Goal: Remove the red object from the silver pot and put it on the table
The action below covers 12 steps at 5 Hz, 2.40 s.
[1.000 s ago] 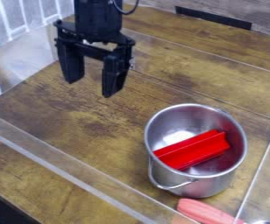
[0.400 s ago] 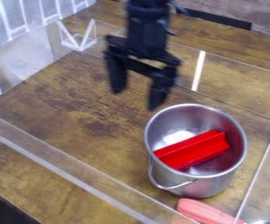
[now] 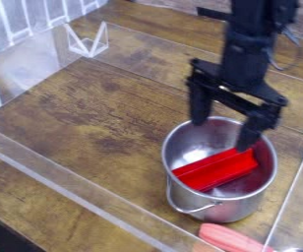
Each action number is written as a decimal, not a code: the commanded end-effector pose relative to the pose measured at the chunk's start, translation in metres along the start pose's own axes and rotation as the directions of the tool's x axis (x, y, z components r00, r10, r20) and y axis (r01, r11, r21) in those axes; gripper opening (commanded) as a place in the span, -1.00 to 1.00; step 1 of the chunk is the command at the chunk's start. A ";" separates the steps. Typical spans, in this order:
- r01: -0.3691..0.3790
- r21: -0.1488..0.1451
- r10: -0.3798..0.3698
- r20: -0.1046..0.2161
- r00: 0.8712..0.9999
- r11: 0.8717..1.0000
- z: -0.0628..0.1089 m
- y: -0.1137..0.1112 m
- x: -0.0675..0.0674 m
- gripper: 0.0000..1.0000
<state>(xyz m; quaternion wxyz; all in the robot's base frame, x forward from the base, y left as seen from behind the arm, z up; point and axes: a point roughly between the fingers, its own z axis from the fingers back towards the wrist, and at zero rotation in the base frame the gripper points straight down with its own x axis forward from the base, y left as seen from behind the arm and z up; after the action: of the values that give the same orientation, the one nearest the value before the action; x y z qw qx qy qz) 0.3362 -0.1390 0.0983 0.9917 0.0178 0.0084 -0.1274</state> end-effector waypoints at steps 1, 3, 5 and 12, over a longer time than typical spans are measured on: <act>0.009 0.001 -0.009 0.114 0.993 1.000 0.016 -0.007 0.014 1.00; -0.060 0.060 0.048 0.182 0.982 0.996 0.020 0.001 0.034 1.00; -0.107 0.060 0.091 0.225 0.970 0.992 0.030 -0.003 0.028 1.00; -0.052 0.042 0.034 0.353 0.935 0.998 0.021 0.020 0.024 1.00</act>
<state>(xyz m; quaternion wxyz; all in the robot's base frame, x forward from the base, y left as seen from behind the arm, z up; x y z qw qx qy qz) 0.3590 -0.1309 0.0868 0.9838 0.0306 -0.1292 -0.1201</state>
